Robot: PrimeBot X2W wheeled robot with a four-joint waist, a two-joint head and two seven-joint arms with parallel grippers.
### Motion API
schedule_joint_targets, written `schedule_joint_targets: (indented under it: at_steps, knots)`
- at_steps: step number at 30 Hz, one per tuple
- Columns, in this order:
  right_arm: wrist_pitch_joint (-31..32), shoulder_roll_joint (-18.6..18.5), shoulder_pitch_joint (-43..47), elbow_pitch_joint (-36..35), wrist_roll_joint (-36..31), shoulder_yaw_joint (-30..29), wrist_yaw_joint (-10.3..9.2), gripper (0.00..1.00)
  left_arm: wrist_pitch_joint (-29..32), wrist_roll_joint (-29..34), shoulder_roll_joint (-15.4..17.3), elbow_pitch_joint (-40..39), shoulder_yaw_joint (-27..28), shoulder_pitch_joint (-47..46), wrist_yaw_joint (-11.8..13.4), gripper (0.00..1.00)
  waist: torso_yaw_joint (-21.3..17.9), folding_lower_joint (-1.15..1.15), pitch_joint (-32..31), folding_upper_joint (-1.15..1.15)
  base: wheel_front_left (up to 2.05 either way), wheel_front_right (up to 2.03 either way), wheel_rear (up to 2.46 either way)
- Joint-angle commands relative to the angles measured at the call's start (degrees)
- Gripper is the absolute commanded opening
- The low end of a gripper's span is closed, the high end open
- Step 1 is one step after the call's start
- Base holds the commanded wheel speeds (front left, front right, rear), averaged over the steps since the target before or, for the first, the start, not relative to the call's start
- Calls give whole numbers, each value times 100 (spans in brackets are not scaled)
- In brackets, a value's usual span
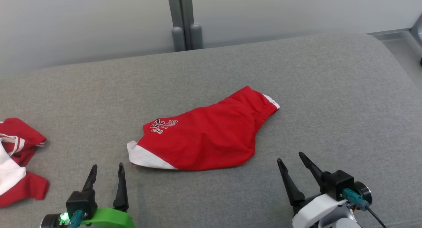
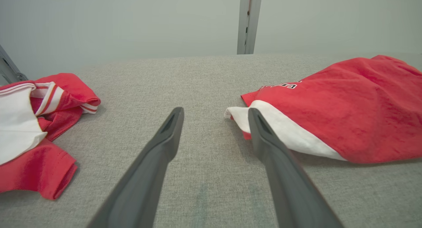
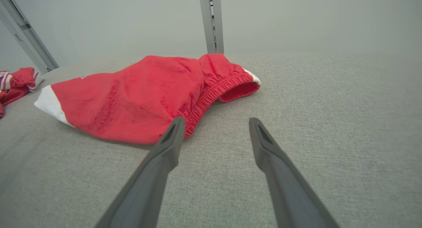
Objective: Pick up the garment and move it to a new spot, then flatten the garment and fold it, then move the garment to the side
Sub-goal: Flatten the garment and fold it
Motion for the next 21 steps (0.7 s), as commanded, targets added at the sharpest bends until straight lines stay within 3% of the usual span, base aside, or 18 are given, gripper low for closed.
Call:
schedule_joint_targets:
  at_steps: [1, 10, 16, 17, 18, 20, 21]
  knots:
    - [-3, -19, -126, 32, 36, 80, -8, 100, -6, 52, 1, -50, -26, -160, -43, 100, 136, 0, 156, 0, 0, 0, 0]
    - [-2, -22, -850, 644, 47, 532, -8, 100, -6, -7, -24, -147, -148, -441, -160, 100, 687, 0, 589, 0, 0, 0, 0]
    - [-2, -22, -1211, 1188, -16, 492, -8, 100, -6, -80, -28, -137, -217, -526, -186, 100, 996, 0, 784, 0, 0, 0, 0]
    - [-2, -22, -1259, 1257, -19, 491, -8, 87, -6, -96, -28, -132, -224, -530, -191, 100, 1036, 0, 808, 0, 0, 0, 0]
    - [-3, -21, -1288, 1317, -40, 485, -8, 47, -6, -108, -28, -133, -230, -535, -195, 100, 1060, 0, 825, 0, 0, 0, 0]
    - [-3, -24, -1323, 1411, -28, 482, -8, 1, -6, -133, -29, -144, -234, -562, -201, 100, 1093, 0, 857, 0, 0, 0, 0]
    - [-2, -23, -1342, 1442, -46, 476, -8, 0, -6, -143, -29, -158, -226, -574, -205, 100, 1101, 0, 866, 0, 0, 0, 0]
